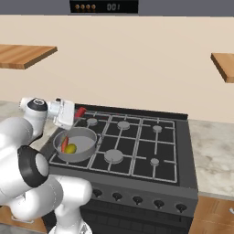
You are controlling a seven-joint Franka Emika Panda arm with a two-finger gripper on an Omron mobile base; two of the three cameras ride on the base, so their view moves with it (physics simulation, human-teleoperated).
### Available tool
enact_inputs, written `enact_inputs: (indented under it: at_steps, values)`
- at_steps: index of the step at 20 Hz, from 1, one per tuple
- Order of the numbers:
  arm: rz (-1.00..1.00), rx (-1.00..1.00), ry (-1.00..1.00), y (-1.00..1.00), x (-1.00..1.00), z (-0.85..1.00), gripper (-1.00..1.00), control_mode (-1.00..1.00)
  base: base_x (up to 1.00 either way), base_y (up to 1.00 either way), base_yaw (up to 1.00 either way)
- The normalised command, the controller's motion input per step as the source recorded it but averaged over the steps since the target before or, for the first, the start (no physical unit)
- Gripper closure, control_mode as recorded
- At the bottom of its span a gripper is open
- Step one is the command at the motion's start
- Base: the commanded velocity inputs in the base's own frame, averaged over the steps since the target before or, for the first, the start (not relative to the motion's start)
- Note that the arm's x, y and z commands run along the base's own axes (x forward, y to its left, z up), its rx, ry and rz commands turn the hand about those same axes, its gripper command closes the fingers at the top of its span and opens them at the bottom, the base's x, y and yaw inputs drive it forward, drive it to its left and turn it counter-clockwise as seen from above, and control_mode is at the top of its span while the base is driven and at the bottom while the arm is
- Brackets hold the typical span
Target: Put the carrot and lemon in the pot. Retrieve the spatula and lightly stir the vegetables in the pot.
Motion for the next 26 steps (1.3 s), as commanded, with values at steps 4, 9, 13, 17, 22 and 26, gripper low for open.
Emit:
enact_inputs:
  at_steps: [4,9,13,17,22,26]
  values:
    - [0.1,0.01,0.0,0.13,0.01,-0.23,1.0,-1.0,0.0,0.0,0.0]
    - [0.02,0.0,0.0,-0.01,0.15,-0.49,1.0,-1.0,0.0,0.0,0.0]
    - [0.0,0.0,0.0,-0.26,0.08,-0.27,1.0,-1.0,0.0,0.0,0.0]
    - [0.0,0.0,0.0,-0.34,0.24,-0.05,1.0,-1.0,0.0,0.0,0.0]
    - [0.0,0.0,0.0,-0.62,0.25,0.0,1.0,-1.0,0.0,0.0,0.0]
    - [0.0,0.03,-0.02,-0.42,0.04,0.17,1.0,-1.0,0.0,0.0,0.0]
